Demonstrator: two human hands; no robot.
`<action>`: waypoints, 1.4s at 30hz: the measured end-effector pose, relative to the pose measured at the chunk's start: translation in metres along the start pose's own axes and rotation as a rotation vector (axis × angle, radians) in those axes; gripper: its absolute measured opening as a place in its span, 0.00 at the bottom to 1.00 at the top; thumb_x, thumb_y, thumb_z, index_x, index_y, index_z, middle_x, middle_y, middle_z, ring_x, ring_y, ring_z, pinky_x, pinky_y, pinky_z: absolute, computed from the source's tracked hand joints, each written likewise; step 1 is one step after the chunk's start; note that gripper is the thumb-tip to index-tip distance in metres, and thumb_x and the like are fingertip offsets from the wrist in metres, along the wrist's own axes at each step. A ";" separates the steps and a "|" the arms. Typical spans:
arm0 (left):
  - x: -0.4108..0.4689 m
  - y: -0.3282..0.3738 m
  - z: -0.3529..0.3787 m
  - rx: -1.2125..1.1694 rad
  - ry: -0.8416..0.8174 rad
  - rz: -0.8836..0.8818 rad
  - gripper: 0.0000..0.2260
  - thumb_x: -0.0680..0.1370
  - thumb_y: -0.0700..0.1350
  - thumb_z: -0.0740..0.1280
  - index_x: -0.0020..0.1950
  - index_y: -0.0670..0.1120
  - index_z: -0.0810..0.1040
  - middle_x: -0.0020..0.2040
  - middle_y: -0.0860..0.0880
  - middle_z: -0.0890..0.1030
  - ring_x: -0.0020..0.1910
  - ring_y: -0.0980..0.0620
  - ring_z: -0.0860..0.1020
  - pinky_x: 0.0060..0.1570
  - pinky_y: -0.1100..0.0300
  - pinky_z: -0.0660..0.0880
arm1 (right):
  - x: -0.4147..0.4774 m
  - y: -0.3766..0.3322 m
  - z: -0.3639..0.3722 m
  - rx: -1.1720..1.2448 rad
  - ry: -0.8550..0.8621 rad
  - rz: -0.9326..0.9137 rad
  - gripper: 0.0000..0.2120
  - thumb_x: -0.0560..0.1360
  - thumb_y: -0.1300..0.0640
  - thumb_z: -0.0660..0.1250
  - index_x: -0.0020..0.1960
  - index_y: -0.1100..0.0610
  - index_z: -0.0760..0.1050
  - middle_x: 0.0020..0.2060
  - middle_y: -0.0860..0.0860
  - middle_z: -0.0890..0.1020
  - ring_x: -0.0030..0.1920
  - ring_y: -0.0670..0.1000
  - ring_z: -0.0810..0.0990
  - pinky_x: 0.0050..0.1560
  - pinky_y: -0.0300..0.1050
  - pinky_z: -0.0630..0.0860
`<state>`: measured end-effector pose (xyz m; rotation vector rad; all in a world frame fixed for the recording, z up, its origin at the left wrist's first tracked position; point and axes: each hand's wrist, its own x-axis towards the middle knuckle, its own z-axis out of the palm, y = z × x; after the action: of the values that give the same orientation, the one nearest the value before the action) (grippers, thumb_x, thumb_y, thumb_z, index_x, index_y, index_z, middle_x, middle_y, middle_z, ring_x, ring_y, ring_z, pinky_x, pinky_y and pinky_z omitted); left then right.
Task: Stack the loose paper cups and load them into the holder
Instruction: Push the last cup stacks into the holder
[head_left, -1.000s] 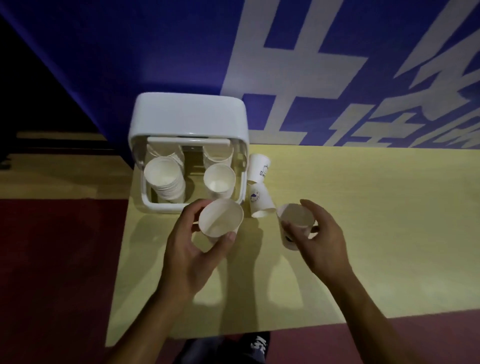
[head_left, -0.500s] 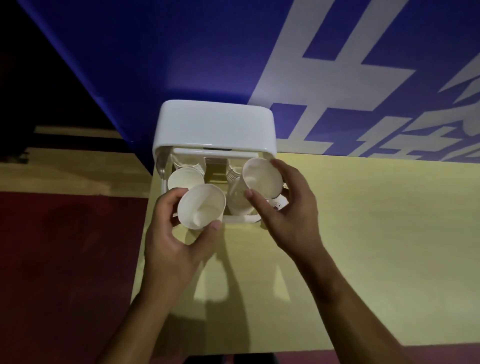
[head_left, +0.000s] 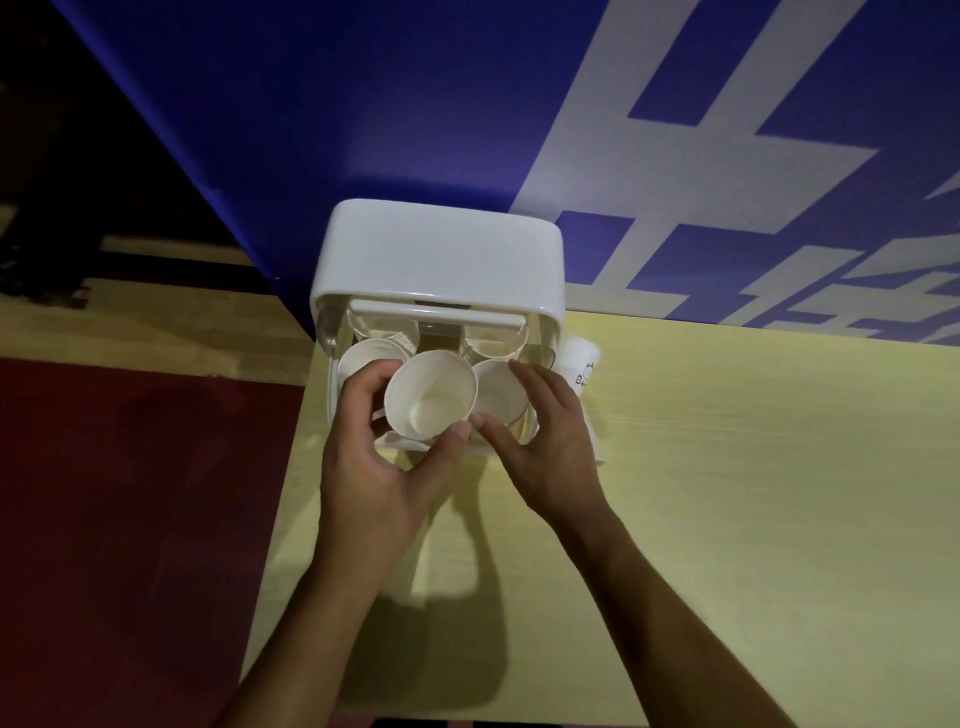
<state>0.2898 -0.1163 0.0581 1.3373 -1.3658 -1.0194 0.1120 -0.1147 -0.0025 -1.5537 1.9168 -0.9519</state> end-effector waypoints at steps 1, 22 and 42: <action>0.001 0.000 0.002 0.004 -0.007 -0.009 0.27 0.70 0.56 0.77 0.66 0.53 0.72 0.63 0.54 0.78 0.62 0.48 0.79 0.54 0.56 0.78 | 0.000 0.001 0.001 -0.003 -0.010 0.012 0.33 0.73 0.42 0.76 0.74 0.53 0.73 0.69 0.48 0.77 0.70 0.47 0.72 0.70 0.43 0.70; 0.030 0.001 0.042 0.237 -0.219 -0.023 0.31 0.67 0.52 0.83 0.65 0.58 0.72 0.59 0.62 0.80 0.58 0.59 0.80 0.56 0.54 0.81 | 0.020 -0.031 -0.050 0.308 0.003 -0.051 0.14 0.81 0.56 0.70 0.66 0.53 0.81 0.60 0.43 0.84 0.63 0.41 0.80 0.64 0.38 0.75; 0.028 -0.044 0.046 0.379 -0.343 -0.043 0.35 0.69 0.57 0.79 0.73 0.58 0.68 0.66 0.61 0.75 0.65 0.60 0.73 0.59 0.68 0.73 | 0.009 0.007 -0.014 0.164 -0.015 0.030 0.18 0.82 0.47 0.67 0.70 0.49 0.78 0.66 0.39 0.78 0.69 0.42 0.74 0.67 0.44 0.73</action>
<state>0.2557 -0.1494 0.0075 1.5176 -1.8657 -1.0908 0.0953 -0.1196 0.0012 -1.4303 1.7984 -1.0526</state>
